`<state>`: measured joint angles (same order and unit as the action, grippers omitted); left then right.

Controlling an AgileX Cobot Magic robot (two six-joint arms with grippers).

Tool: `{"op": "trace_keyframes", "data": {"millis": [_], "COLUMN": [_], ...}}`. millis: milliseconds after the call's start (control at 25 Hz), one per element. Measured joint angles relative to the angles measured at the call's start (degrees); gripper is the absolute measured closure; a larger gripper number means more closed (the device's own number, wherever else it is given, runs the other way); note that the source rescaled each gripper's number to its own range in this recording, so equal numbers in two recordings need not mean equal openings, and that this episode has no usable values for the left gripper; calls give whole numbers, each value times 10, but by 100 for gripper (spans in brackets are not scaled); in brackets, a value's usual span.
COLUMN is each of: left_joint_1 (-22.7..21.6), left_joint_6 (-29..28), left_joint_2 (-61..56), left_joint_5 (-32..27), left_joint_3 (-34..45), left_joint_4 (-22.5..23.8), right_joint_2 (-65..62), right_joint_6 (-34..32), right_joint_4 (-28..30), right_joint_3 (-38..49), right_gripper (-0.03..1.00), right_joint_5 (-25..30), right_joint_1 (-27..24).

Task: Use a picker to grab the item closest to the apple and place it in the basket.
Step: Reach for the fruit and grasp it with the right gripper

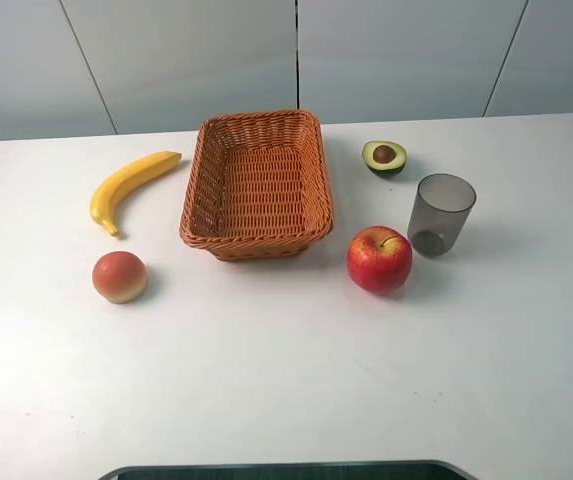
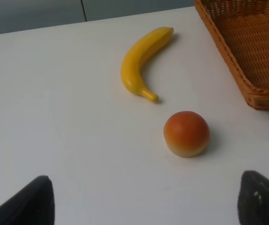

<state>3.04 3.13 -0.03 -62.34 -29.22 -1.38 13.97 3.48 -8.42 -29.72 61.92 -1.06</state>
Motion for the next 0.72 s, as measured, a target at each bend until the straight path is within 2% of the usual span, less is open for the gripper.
{"op": "trace_keyframes", "data": {"millis": [280, 520, 720], "left_joint_1": [0, 0, 0], "left_joint_6": [0, 0, 0], "left_joint_2": [0, 0, 0], "left_joint_5": [0, 0, 0], "left_joint_3": [0, 0, 0], "left_joint_4": [0, 0, 0], "right_joint_2": [252, 468, 643], "right_joint_6": [17, 0, -12], "right_joint_4": [-16, 3, 2], "right_joint_3": [-69, -175, -281], "right_gripper": [-3, -3, -3], "right_joint_5": [-61, -74, -72], "right_joint_1": [9, 134, 170]}}
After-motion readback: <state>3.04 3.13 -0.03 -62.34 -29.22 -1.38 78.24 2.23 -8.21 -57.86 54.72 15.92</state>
